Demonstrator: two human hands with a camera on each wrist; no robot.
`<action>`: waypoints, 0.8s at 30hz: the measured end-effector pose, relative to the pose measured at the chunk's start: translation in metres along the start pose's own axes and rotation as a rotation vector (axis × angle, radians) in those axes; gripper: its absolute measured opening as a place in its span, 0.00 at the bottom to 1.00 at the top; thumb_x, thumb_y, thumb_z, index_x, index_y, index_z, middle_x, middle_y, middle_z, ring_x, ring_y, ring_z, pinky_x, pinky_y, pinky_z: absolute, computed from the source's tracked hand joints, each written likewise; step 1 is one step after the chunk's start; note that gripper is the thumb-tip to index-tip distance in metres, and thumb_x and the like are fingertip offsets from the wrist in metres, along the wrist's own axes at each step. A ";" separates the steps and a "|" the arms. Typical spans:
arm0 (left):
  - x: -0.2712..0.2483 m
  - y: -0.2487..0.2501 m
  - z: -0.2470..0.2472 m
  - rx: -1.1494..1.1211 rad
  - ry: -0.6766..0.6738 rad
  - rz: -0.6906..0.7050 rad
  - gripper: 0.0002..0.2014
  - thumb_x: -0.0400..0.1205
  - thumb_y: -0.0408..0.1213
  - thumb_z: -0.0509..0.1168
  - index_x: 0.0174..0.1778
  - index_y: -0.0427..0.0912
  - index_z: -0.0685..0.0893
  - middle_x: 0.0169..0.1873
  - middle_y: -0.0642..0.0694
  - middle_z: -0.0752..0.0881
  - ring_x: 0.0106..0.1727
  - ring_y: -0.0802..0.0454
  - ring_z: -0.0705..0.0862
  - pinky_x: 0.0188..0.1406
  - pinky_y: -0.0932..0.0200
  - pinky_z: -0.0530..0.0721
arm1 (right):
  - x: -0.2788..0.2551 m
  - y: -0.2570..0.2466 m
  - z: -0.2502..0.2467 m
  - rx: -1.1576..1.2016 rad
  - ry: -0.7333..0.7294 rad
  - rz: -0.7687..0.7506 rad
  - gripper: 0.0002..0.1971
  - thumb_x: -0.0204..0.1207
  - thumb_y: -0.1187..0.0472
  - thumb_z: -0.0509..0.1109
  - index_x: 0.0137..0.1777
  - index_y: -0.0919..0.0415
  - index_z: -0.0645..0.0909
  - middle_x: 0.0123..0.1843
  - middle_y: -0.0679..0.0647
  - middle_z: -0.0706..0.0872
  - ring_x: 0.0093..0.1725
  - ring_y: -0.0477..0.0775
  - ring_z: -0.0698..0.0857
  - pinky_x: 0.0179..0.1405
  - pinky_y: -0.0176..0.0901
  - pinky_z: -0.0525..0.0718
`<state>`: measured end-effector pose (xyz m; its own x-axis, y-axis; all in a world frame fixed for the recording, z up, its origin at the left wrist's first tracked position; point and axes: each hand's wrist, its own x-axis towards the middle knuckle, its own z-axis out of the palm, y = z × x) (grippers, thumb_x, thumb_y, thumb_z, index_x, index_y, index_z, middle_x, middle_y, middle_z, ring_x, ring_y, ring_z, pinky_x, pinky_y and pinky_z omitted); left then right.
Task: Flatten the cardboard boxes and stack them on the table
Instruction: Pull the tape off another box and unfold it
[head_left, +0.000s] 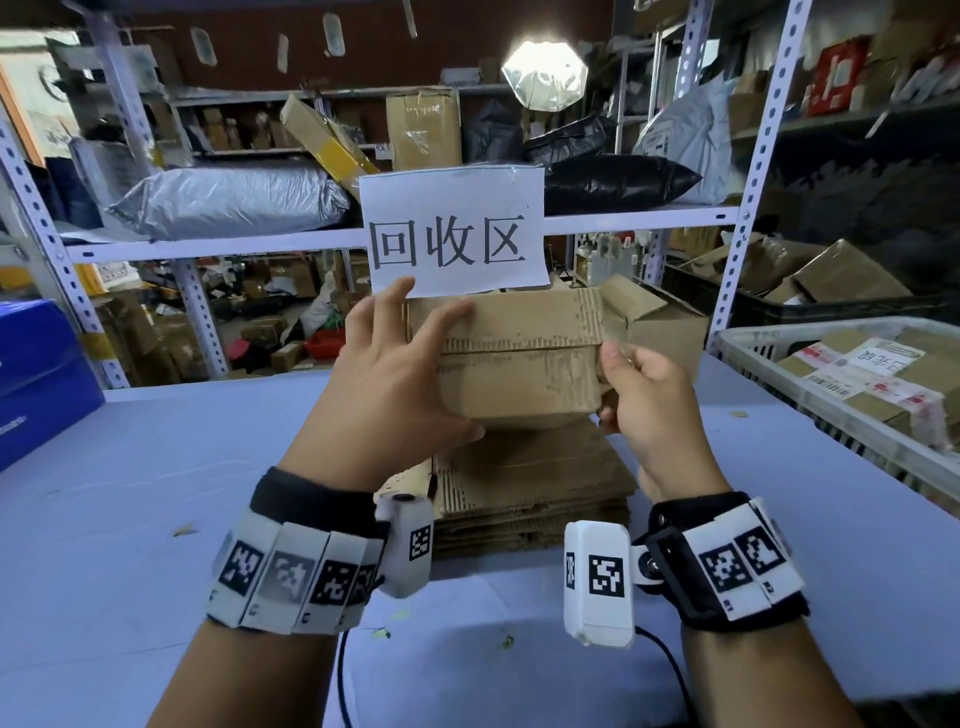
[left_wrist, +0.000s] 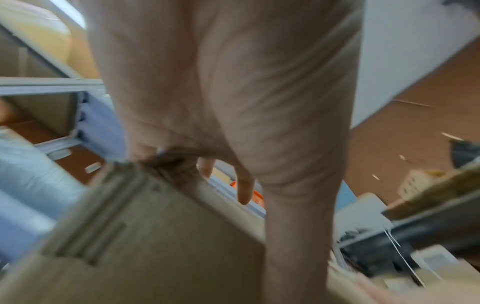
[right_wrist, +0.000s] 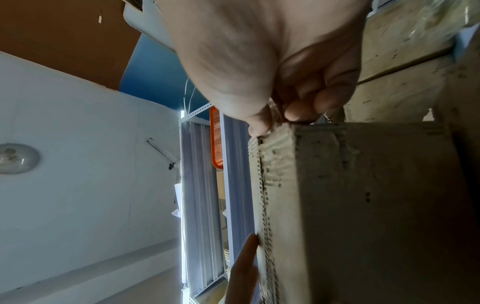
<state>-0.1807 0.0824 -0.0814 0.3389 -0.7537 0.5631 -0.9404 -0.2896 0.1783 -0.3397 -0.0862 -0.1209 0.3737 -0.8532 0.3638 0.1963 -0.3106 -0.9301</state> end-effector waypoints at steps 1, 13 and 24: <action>0.002 0.004 -0.001 0.092 0.022 0.019 0.54 0.62 0.63 0.80 0.84 0.66 0.59 0.87 0.46 0.51 0.88 0.39 0.46 0.85 0.29 0.53 | -0.001 -0.001 0.002 0.014 -0.009 -0.005 0.15 0.89 0.54 0.62 0.43 0.53 0.85 0.30 0.46 0.85 0.23 0.43 0.76 0.23 0.40 0.75; 0.024 0.029 0.008 0.074 -0.064 0.244 0.58 0.56 0.79 0.57 0.86 0.66 0.53 0.83 0.50 0.61 0.88 0.44 0.52 0.86 0.26 0.47 | -0.011 -0.009 0.007 0.295 -0.271 0.074 0.23 0.74 0.33 0.65 0.35 0.55 0.78 0.28 0.49 0.78 0.25 0.48 0.77 0.25 0.44 0.76; 0.023 0.012 0.004 -0.040 0.008 0.218 0.56 0.58 0.74 0.67 0.85 0.68 0.57 0.80 0.55 0.64 0.83 0.50 0.59 0.85 0.30 0.52 | -0.003 -0.007 0.002 0.105 -0.212 0.102 0.22 0.88 0.41 0.55 0.48 0.59 0.79 0.37 0.51 0.87 0.28 0.48 0.82 0.29 0.45 0.83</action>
<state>-0.1838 0.0592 -0.0691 0.1276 -0.7908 0.5986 -0.9918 -0.0966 0.0839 -0.3404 -0.0805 -0.1153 0.5757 -0.7676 0.2817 0.2367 -0.1734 -0.9560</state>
